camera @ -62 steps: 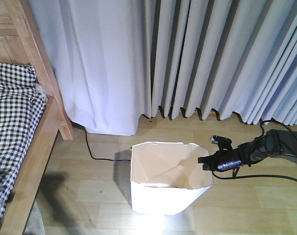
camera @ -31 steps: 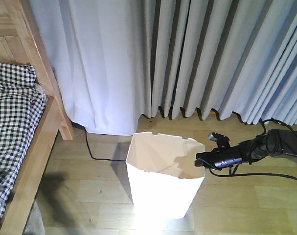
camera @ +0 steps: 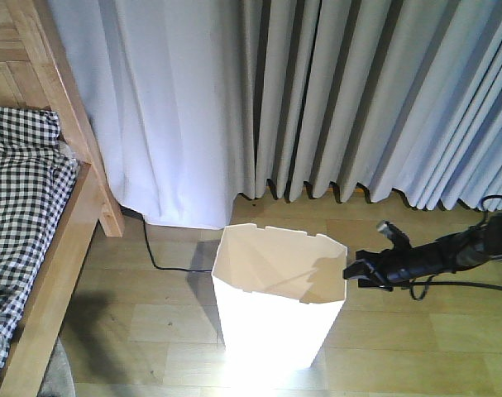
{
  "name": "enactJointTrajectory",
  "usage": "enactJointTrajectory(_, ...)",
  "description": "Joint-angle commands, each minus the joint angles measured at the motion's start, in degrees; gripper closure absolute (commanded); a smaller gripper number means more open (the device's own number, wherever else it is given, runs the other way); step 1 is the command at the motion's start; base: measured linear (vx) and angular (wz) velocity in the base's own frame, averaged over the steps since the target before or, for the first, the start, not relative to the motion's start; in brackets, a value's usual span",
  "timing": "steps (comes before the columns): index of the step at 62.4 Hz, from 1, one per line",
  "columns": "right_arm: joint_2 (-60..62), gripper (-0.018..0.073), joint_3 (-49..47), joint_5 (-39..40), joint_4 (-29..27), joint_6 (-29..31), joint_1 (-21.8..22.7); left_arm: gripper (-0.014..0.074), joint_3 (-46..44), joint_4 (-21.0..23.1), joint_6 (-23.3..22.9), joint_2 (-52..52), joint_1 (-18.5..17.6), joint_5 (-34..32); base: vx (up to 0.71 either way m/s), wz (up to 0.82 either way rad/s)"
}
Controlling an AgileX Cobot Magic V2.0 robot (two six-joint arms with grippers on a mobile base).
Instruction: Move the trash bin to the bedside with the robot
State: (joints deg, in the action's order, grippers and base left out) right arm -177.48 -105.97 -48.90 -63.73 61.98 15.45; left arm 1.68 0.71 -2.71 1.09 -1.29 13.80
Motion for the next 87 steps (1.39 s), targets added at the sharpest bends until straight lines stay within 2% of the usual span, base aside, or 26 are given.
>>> enactJointTrajectory(1, 6.1, 0.0202, -0.6, -7.4, 3.7, -2.1, 1.4, 0.0602, 1.7, 0.2, -0.5, 0.6, -0.3, -3.9, 0.0, -0.01)
enactJointTrajectory(9, 10.7, 0.0249, -0.6, -11.7, 11.1, -5.8, 1.6, 0.0602, 1.7, 0.2, -0.5, 0.6, -0.3, -3.9, 0.0, -0.01)
enactJointTrajectory(18, 18.2, 0.033, 2.4, -13.0, 15.3, -7.4, 1.6, 0.0602, 1.7, 0.2, -0.5, 0.6, -0.3, -3.9, 0.0, 0.0)
enactJointTrajectory(28, 31.3, 0.041, 14.0, -3.7, 18.0, -5.9, 1.9, 0.0602, 1.7, 0.2, -0.5, 0.6, -0.3, -3.9, 0.0, 0.0)
enactJointTrajectory(38, 46.8, 0.0419, 25.7, 4.5, 21.9, -5.9, 1.8, 0.0602, 1.7, 0.2, -0.5, 0.6, -0.3, -3.9, 0.0, 0.0)
enactJointTrajectory(56, 75.9, 0.0418, 38.7, 8.0, 22.1, -7.0, 1.8, 0.0602, 1.7, 0.2, -0.5, 0.6, -0.3, -3.9, 0.0, 0.0)
enactJointTrajectory(67, 93.4, 0.0418, 44.9, 8.4, 22.3, -5.3, 1.8, 0.0602, 1.7, 0.2, -0.5, 0.6, -0.3, -3.9, 0.0, 0.0)
enactJointTrajectory(75, 106.5, 0.0418, 50.1, 12.1, 21.7, -5.5, 1.8, 0.0602, 1.7, 0.2, -0.5, 0.6, -0.3, -3.9, 0.0, 0.0)
enactJointTrajectory(81, 117.1, 0.0418, 54.7, 16.3, 19.3, -5.5, 1.8, 0.0602, 1.7, 0.2, -0.5, 0.6, -0.3, -3.9, 0.0, 0.0)
enactJointTrajectory(87, 127.8, 0.0417, 60.4, 22.8, 13.8, -4.9, 0.9, 0.0602, 1.7, 0.2, -0.5, 0.6, -0.3, -3.9, 0.0, 0.0)
